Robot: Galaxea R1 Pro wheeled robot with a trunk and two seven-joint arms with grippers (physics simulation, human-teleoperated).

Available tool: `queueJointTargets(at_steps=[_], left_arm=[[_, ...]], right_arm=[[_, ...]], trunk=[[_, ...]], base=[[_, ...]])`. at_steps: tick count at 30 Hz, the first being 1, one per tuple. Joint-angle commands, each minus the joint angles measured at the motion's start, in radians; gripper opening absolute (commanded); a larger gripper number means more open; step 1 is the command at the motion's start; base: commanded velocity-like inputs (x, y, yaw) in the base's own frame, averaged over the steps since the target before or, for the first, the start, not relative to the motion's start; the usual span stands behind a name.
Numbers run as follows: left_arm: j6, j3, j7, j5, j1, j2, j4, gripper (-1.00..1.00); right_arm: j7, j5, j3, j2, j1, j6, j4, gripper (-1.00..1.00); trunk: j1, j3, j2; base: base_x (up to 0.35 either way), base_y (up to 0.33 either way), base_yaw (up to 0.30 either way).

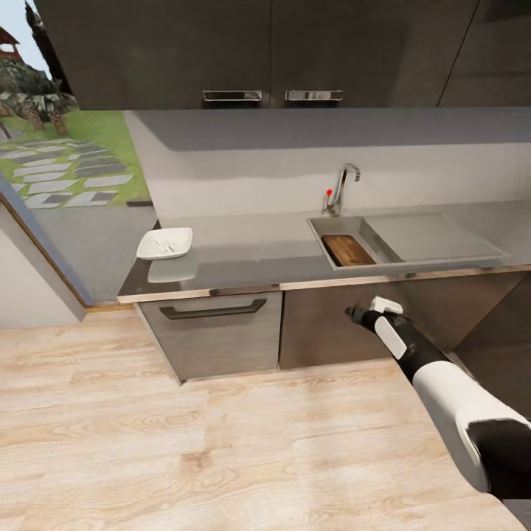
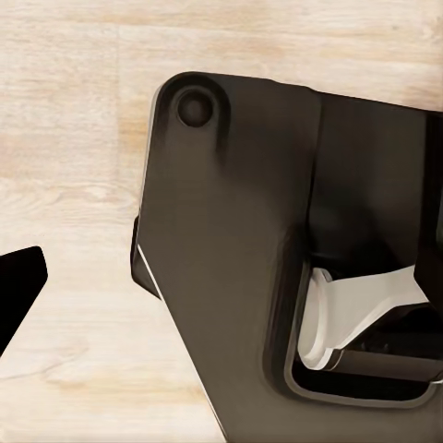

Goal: In the kitchen, take the Vidalia onion out of the sink, dice it on the chopping board with the paring knife, put the diced onion into the bowl on the countertop, then place both the paring knife and the chopping board into the sink.

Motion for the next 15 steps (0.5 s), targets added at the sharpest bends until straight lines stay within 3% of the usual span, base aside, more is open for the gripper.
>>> queueJointTargets(at_steps=[1,6,9,11,15], left_arm=[[0.0,0.004,-0.009,0.009,0.0,-0.001,-0.001,1.0],[0.0,0.004,-0.009,0.008,0.0,-0.001,-0.006,1.0],[0.0,0.004,-0.009,0.007,0.0,0.0,-0.02,1.0],[0.0,0.004,-0.01,0.007,0.0,0.0,-0.028,1.0],[0.001,0.004,-0.01,0.005,0.0,0.009,-0.06,1.0]], right_arm=[[-0.008,0.007,0.008,0.006,-0.001,-0.016,0.02,1.0],[0.029,0.176,0.007,0.073,-0.001,-0.218,0.259,1.0],[0.053,0.249,0.007,0.108,-0.001,-0.348,0.397,1.0],[0.064,0.273,0.007,0.125,0.006,-0.417,0.447,1.0],[0.075,0.316,0.007,0.166,0.168,-0.524,0.489,1.0]], trunk=[[0.001,-0.002,-0.002],[0.001,-0.002,-0.002],[0.001,-0.002,-0.002],[0.001,-0.002,-0.002],[0.001,-0.002,-0.002]], base=[[-0.005,0.0,0.0],[-0.002,0.0,0.0],[0.0,0.0,0.0],[0.0,0.0,0.0],[0.0,0.0,0.0]])
